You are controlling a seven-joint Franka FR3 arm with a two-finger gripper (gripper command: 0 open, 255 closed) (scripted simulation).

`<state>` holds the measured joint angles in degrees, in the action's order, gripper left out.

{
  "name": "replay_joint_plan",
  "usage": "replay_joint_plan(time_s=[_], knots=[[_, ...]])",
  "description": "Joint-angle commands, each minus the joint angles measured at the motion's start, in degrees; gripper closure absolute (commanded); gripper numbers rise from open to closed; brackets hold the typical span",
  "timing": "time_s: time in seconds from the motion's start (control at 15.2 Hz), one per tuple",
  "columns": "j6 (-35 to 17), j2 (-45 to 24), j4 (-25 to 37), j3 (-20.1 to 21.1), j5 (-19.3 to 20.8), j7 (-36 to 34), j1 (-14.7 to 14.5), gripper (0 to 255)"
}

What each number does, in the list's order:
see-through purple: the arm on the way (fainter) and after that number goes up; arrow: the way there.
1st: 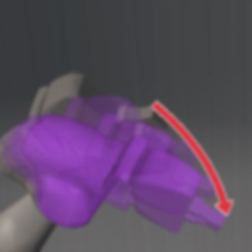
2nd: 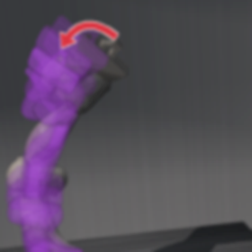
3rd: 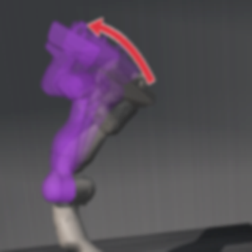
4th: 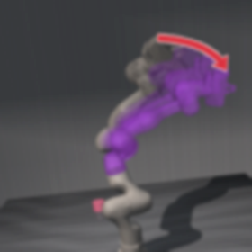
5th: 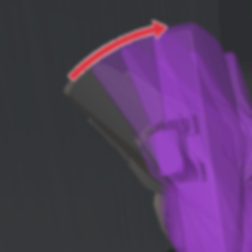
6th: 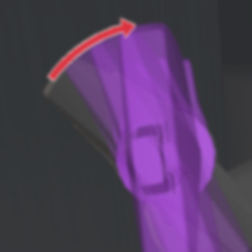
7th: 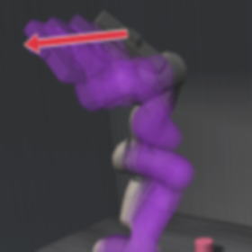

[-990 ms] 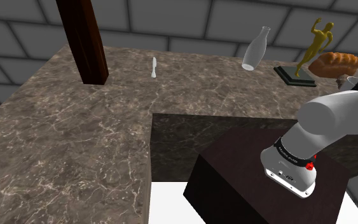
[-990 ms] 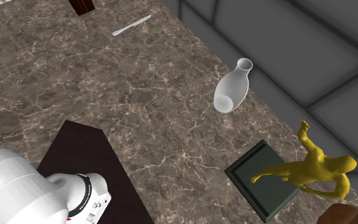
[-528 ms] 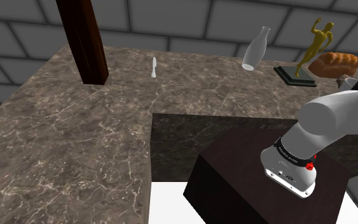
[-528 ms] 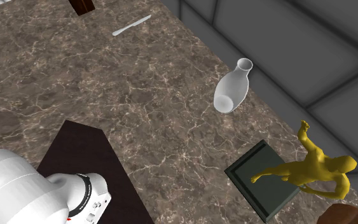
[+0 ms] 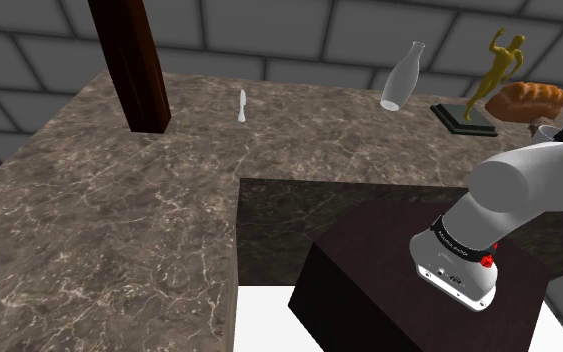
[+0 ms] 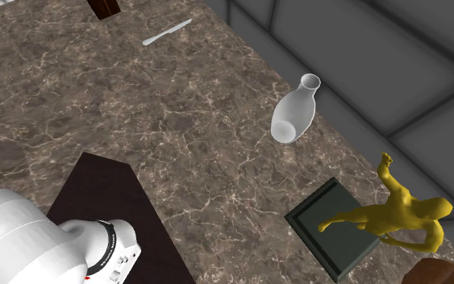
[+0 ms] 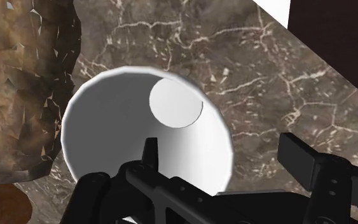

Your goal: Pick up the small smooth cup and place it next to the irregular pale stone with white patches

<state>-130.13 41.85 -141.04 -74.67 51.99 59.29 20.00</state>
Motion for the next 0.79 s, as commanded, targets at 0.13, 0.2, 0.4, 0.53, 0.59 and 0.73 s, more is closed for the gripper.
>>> replay_joint_plan(time_s=[0.13, 0.2, 0.4, 0.53, 0.59, 0.73], knots=[[6.0, 2.9, 0.9, 7.2, -2.8, 1.3, 4.3, 0], [7.6, 3.7, 1.3, 8.9, -3.5, 1.6, 5.1, 0], [7.6, 3.7, 1.3, 8.9, -3.5, 1.6, 5.1, 0], [7.6, 3.7, 1.3, 8.9, -3.5, 1.6, 5.1, 0], [7.6, 3.7, 1.3, 8.9, -3.5, 1.6, 5.1, 0], [7.6, 3.7, 1.3, 8.9, -3.5, 1.6, 5.1, 0]])
